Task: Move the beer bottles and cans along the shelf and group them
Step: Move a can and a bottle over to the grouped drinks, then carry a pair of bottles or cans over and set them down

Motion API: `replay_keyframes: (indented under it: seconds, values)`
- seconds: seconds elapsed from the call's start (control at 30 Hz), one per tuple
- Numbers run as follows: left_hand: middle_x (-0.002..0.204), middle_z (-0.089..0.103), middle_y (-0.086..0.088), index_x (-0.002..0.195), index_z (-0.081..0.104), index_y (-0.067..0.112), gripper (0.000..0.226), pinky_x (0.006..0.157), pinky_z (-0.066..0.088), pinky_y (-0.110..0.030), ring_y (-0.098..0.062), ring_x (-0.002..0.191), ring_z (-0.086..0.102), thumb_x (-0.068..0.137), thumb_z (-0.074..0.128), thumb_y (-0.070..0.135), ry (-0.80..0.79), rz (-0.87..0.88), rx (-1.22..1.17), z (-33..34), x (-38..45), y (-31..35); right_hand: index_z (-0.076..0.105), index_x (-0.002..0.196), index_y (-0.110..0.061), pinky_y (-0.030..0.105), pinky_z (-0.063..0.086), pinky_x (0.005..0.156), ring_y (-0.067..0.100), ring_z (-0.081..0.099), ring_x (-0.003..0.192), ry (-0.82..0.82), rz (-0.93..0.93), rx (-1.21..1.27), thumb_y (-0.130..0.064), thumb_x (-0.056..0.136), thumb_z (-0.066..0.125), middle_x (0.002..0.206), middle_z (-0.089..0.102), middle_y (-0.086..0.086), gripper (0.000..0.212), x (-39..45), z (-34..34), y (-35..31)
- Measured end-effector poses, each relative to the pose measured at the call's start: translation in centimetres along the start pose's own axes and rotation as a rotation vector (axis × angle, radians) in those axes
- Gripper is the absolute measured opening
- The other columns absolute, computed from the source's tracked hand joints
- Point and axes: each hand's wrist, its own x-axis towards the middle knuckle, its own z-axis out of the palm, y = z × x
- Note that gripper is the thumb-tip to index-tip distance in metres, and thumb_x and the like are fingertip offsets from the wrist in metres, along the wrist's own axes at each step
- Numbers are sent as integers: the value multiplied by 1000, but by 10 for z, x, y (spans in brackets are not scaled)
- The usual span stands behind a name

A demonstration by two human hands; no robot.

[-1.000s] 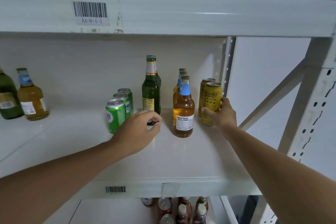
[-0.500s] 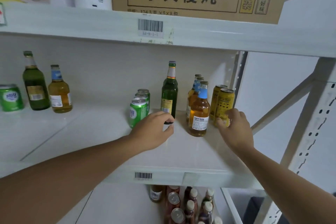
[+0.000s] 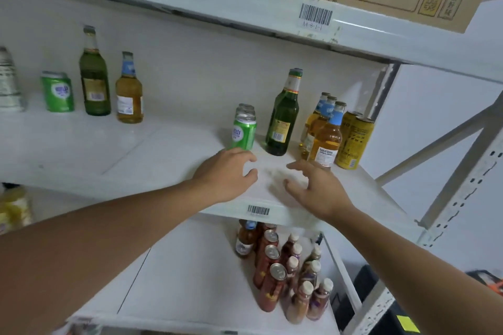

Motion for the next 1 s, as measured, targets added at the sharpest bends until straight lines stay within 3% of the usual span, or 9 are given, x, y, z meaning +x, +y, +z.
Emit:
replay_keyframes:
  seconds: [0.3, 0.47, 0.57, 0.8, 1.0]
  values:
    - [153, 60, 11, 147, 64, 33, 44, 112, 49, -38, -17, 139, 57, 106, 57, 48, 66, -265, 169, -91, -100, -49, 59, 148, -36, 40, 53, 104, 19, 60, 128, -88, -197, 174, -57, 98, 63, 152, 59, -4, 55, 6, 32, -85]
    - [150, 60, 14, 144, 63, 36, 43, 111, 48, -38, -14, 138, 55, 105, 54, 52, 53, -434, 234, -125, -161, -68, 62, 145, -34, 33, 49, 96, 19, 63, 124, -105, -299, 312, -51, 97, 68, 146, 63, -2, 51, -4, 53, -131]
    - [147, 60, 15, 142, 62, 39, 42, 109, 50, -40, -14, 133, 57, 104, 53, 55, 57, -510, 241, -147, -191, -80, 64, 143, -35, 34, 49, 99, 17, 63, 124, -120, -326, 357, -52, 96, 68, 142, 63, -4, 50, -10, 59, -157]
    - [146, 60, 16, 143, 63, 39, 43, 104, 54, -40, -10, 124, 60, 103, 56, 53, 140, -599, 184, -188, -237, -121, 62, 144, -38, 37, 52, 103, 15, 62, 124, -176, -391, 350, -56, 97, 65, 144, 62, -8, 50, -8, 79, -232]
    - [152, 57, 14, 147, 61, 36, 44, 103, 49, -34, -12, 133, 56, 106, 55, 50, 188, -594, 140, -227, -270, -187, 60, 145, -39, 33, 54, 100, 12, 62, 117, -228, -415, 326, -54, 98, 67, 146, 61, -8, 50, 8, 105, -320]
